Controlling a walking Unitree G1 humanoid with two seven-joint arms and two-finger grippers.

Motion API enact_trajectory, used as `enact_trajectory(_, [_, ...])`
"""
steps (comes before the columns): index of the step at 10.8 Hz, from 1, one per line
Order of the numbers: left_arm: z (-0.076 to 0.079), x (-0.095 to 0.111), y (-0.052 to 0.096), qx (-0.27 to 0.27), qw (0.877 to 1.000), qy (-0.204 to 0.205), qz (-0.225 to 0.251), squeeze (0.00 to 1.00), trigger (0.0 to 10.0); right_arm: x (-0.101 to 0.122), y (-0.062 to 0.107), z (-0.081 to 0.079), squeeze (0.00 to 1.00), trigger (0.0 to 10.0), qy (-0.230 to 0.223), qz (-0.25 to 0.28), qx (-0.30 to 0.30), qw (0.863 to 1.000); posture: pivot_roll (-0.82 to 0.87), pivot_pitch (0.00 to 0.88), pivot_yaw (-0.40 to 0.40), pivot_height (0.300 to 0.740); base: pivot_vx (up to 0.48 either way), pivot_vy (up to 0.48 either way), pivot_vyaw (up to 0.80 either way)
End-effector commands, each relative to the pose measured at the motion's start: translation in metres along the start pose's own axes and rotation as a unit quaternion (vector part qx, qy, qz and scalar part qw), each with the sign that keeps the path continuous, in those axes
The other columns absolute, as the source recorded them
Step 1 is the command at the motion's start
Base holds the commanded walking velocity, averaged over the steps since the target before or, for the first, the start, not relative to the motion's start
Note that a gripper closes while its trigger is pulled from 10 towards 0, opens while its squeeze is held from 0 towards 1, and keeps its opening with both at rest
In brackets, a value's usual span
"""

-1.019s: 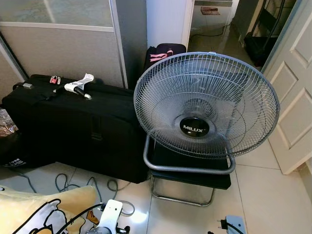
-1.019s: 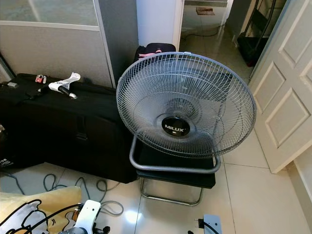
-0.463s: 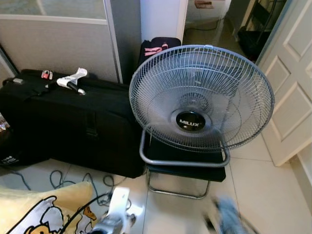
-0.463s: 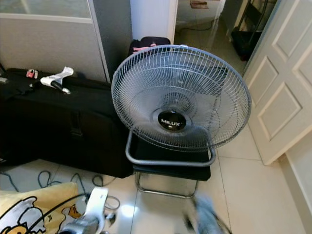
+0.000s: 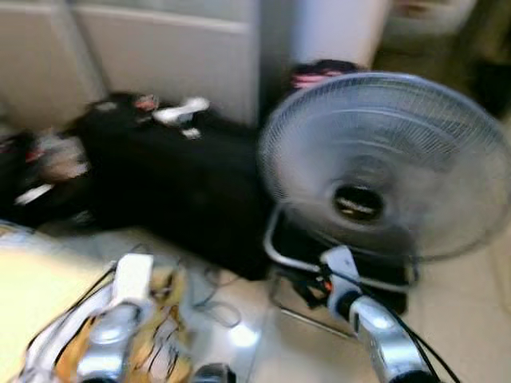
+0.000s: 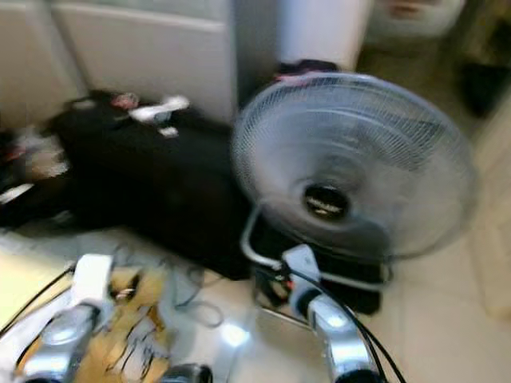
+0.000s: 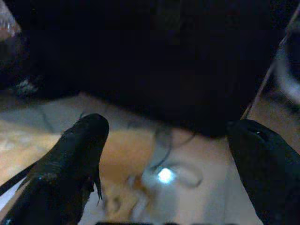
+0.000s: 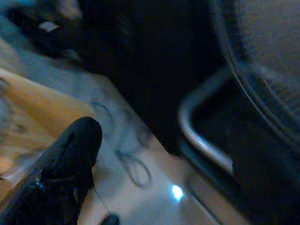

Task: Clean up the room

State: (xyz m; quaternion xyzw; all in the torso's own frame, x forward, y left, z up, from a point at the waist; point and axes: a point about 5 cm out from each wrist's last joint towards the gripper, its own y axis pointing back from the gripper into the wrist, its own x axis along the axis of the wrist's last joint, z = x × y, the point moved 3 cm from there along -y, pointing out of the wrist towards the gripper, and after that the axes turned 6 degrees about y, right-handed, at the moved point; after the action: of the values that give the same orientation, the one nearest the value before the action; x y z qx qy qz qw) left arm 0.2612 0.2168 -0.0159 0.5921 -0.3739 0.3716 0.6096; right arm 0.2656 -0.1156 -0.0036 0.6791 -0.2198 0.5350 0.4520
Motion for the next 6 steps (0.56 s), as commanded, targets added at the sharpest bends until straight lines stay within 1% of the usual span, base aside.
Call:
enact_trajectory(1, [-0.002, 0.025, 0.003, -0.005, 0.999, -0.004, 0.038, 0.0, 10.0, 0.025, 0.001, -0.002, 1.0, 10.0, 0.01, 0.039, 0.016, 0.999, -0.06, 0.0, 0.044, 0.74, 0.0, 0.0, 0.8])
enact_trajectory(2, [0.009, 0.045, 0.002, -0.026, 0.997, -0.026, 0.071, 0.0, 10.0, 0.043, 0.003, -0.005, 1.0, 10.0, 0.022, 0.069, 0.013, 0.997, -0.06, 0.0, 0.043, 0.74, 0.0, 0.0, 0.8])
enact_trajectory(3, [0.027, 0.074, -0.001, -0.054, 0.992, -0.036, 0.11, 0.0, 10.0, 0.061, 0.007, 0.004, 1.0, 10.0, 0.021, 0.096, -0.04, 0.994, -0.07, 0.0, 0.044, 0.74, 0.0, 0.0, 0.8])
enact_trajectory(4, [0.032, 0.112, 0.008, -0.041, 0.988, 0.003, 0.151, 0.0, 10.0, 0.07, 0.03, 0.034, 1.0, 10.0, -0.021, 0.111, -0.172, 0.979, -0.08, 0.0, 0.06, 0.74, 0.0, 0.0, 0.8])
enact_trajectory(5, [0.042, 0.112, 0.009, -0.059, 0.989, -0.013, 0.137, 0.0, 10.0, 0.067, 0.042, 0.046, 1.0, 10.0, -0.024, 0.11, -0.221, 0.969, -0.09, 0.0, 0.062, 0.74, 0.0, 0.0, 0.8])
enact_trajectory(6, [0.053, 0.108, 0.008, -0.065, 0.988, -0.051, 0.13, 0.0, 10.0, 0.066, 0.042, 0.053, 1.0, 10.0, -0.01, 0.099, -0.232, 0.968, -0.07, 0.0, 0.04, 0.74, 0.0, 0.0, 0.8])
